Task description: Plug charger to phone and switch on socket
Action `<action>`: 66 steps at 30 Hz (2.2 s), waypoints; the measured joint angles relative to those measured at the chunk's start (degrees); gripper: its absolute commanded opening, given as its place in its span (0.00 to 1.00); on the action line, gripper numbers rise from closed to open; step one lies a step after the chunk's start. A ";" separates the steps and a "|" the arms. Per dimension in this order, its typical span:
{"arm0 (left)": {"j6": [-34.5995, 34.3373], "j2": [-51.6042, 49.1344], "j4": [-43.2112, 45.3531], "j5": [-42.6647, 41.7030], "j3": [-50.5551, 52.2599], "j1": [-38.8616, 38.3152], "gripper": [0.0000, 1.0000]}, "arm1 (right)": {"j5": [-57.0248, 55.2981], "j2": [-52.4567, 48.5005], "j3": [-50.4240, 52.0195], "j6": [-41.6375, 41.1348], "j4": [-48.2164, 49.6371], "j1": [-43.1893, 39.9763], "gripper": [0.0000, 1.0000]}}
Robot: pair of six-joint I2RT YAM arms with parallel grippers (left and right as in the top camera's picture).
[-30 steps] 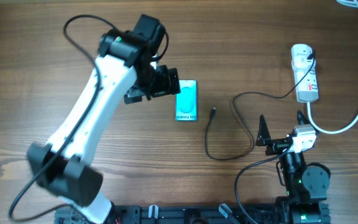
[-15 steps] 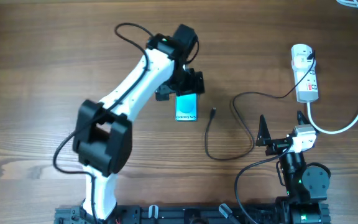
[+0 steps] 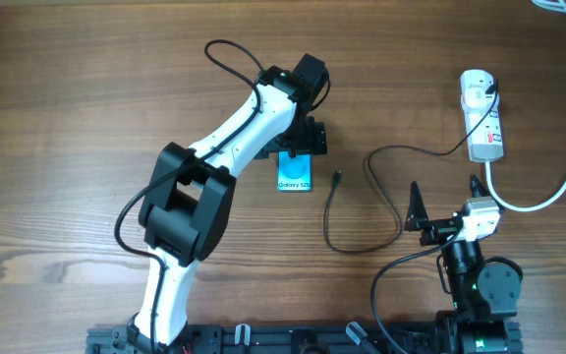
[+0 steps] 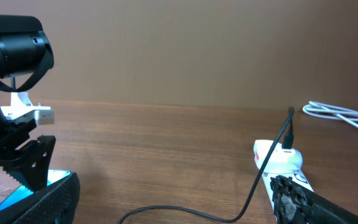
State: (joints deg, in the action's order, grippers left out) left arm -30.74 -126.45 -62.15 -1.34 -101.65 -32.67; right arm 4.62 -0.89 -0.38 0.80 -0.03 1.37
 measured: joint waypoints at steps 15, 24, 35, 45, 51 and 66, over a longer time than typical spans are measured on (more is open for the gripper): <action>2.60 -3.15 1.62 -1.01 0.00 0.04 1.00 | 0.00 0.00 0.00 -0.02 0.00 0.00 1.00; 2.60 -3.15 1.88 0.09 0.00 0.00 1.00 | -0.02 0.00 0.00 -0.02 0.00 0.00 1.00; 1.29 -3.63 3.28 0.66 0.00 -0.98 1.00 | 0.00 0.00 0.00 -0.02 0.00 0.00 1.00; 1.22 -4.92 3.61 1.38 -0.50 -0.98 1.00 | 0.00 0.00 0.00 0.00 0.02 0.00 1.00; 1.22 -4.92 4.13 1.57 -0.55 -0.98 1.00 | 0.00 0.00 0.00 -0.02 0.00 0.00 1.00; 3.19 -4.94 3.96 1.68 -0.59 -0.98 1.00 | 0.00 0.00 0.00 -0.02 0.00 0.00 1.00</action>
State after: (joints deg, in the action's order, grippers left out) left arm -27.55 -131.39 -58.19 0.34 -102.24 -33.65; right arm 4.62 -0.89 -0.38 0.78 -0.03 1.37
